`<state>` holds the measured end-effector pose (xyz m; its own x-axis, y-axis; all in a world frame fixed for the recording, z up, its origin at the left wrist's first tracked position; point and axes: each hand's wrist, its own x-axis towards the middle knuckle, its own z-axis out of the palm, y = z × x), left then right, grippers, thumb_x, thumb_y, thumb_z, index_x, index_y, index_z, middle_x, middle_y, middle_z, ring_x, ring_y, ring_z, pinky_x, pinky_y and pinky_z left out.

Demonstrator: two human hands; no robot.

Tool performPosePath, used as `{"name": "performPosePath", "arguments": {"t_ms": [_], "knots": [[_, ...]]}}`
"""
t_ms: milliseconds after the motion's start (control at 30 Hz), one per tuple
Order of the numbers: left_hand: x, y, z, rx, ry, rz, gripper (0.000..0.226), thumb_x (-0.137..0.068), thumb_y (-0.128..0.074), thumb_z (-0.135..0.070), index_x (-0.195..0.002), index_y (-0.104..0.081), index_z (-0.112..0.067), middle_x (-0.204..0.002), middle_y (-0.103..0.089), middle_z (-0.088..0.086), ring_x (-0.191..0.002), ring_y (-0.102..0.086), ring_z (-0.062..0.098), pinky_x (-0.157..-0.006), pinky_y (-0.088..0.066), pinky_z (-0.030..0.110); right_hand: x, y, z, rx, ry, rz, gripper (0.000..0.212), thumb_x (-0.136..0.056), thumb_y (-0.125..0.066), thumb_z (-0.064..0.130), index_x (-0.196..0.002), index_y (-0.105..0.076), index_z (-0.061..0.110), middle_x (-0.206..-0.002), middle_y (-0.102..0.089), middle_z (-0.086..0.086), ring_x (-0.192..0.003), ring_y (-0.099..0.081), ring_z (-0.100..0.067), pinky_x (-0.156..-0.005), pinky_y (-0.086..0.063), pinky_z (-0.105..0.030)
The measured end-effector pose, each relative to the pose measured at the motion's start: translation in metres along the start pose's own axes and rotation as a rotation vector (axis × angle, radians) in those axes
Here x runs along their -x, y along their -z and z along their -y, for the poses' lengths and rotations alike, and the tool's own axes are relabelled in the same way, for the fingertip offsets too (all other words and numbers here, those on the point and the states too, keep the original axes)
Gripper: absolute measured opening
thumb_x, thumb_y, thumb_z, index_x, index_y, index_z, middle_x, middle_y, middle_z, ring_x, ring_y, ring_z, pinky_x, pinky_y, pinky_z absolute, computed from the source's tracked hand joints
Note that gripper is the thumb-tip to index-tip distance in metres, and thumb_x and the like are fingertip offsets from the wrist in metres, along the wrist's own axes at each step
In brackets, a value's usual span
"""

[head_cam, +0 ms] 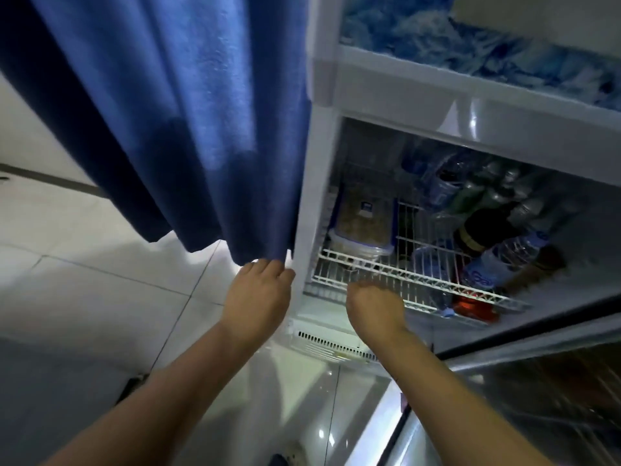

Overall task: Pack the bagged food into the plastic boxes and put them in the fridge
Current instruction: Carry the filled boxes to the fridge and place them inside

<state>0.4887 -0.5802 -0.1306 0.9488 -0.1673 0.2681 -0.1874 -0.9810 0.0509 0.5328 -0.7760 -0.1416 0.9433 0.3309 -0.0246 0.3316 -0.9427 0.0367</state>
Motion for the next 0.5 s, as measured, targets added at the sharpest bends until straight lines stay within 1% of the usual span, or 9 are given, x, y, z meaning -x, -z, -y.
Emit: {"name": "performPosePath", "arguments": {"t_ms": [100,200,233,300,367,400,433,467,500], "knots": [[0.055,0.027,0.027,-0.020,0.142,0.015,0.018,-0.063,-0.071,-0.006,-0.079,-0.069,-0.015,-0.071,-0.064,0.002,-0.064,-0.059,0.026,-0.060,-0.049,0.034,0.016,0.017,0.047,0.000,0.105,0.017,0.035,-0.020,-0.080,0.002,-0.044,-0.058,0.015,-0.038,-0.051,-0.003,-0.030,-0.049,-0.021,-0.033,-0.035,-0.017],[0.116,0.056,0.054,-0.023,0.280,0.030,0.013,-0.070,-0.071,-0.011,-0.081,-0.071,-0.016,-0.075,-0.067,0.001,-0.067,-0.062,0.025,-0.065,-0.051,0.033,0.038,0.033,0.101,0.020,0.248,0.008,0.037,-0.024,-0.083,0.005,-0.047,-0.057,0.017,-0.042,-0.052,-0.002,-0.034,-0.052,-0.022,-0.037,-0.039,-0.019],[0.137,0.067,0.063,-0.026,0.314,0.028,0.012,-0.069,-0.072,-0.011,-0.080,-0.071,-0.015,-0.073,-0.067,0.002,-0.066,-0.062,0.025,-0.063,-0.051,0.033,0.045,0.039,0.121,0.017,0.295,-0.011,0.037,-0.025,-0.084,0.007,-0.048,-0.056,0.017,-0.042,-0.052,-0.001,-0.035,-0.052,-0.021,-0.037,-0.037,-0.018],[0.182,0.087,0.082,-0.038,0.373,0.019,0.015,-0.063,-0.075,-0.009,-0.077,-0.071,-0.013,-0.070,-0.066,0.004,-0.061,-0.061,0.027,-0.058,-0.050,0.032,0.061,0.048,0.165,0.020,0.370,-0.027,0.036,-0.029,-0.084,0.010,-0.048,-0.054,0.018,-0.043,-0.051,0.000,-0.036,-0.051,-0.019,-0.038,-0.027,-0.016],[0.231,0.107,0.103,-0.062,0.431,0.001,0.015,-0.060,-0.076,-0.008,-0.073,-0.070,-0.012,-0.067,-0.065,0.005,-0.058,-0.059,0.027,-0.052,-0.048,0.033,0.083,0.062,0.214,0.049,0.451,-0.043,0.035,-0.034,-0.083,0.012,-0.049,-0.053,0.020,-0.044,-0.051,0.000,-0.037,-0.051,-0.017,-0.040,-0.021,-0.017],[0.257,0.117,0.112,-0.071,0.454,-0.016,0.013,-0.060,-0.075,-0.007,-0.070,-0.068,-0.012,-0.064,-0.063,0.005,-0.055,-0.058,0.027,-0.049,-0.046,0.033,0.096,0.069,0.239,0.075,0.494,-0.058,0.030,-0.044,-0.082,0.014,-0.054,-0.055,0.020,-0.050,-0.055,0.000,-0.043,-0.054,-0.018,-0.042,-0.021,-0.020],[0.285,0.127,0.121,-0.085,0.475,-0.042,0.009,-0.060,-0.071,-0.007,-0.066,-0.066,-0.012,-0.061,-0.061,0.005,-0.053,-0.055,0.028,-0.046,-0.044,0.032,0.111,0.077,0.265,0.082,0.530,-0.037,0.020,-0.060,-0.076,0.016,-0.064,-0.057,0.019,-0.061,-0.060,0.000,-0.055,-0.059,-0.019,-0.045,-0.023,-0.023],[0.316,0.136,0.129,-0.099,0.499,-0.063,0.004,-0.060,-0.065,-0.009,-0.062,-0.063,-0.012,-0.058,-0.057,0.005,-0.050,-0.053,0.028,-0.044,-0.041,0.031,0.126,0.079,0.290,0.074,0.581,-0.026,0.006,-0.077,-0.063,0.016,-0.077,-0.057,0.018,-0.076,-0.063,-0.001,-0.070,-0.061,-0.022,-0.051,-0.026,-0.027],[0.347,0.145,0.137,-0.113,0.533,-0.082,0.005,-0.063,-0.057,-0.011,-0.060,-0.061,-0.012,-0.056,-0.055,0.005,-0.049,-0.052,0.028,-0.044,-0.040,0.030,0.141,0.082,0.316,0.041,0.627,0.018,0.007,-0.087,-0.049,0.015,-0.086,-0.056,0.016,-0.088,-0.062,-0.002,-0.082,-0.060,-0.024,-0.056,-0.028,-0.030]]}}
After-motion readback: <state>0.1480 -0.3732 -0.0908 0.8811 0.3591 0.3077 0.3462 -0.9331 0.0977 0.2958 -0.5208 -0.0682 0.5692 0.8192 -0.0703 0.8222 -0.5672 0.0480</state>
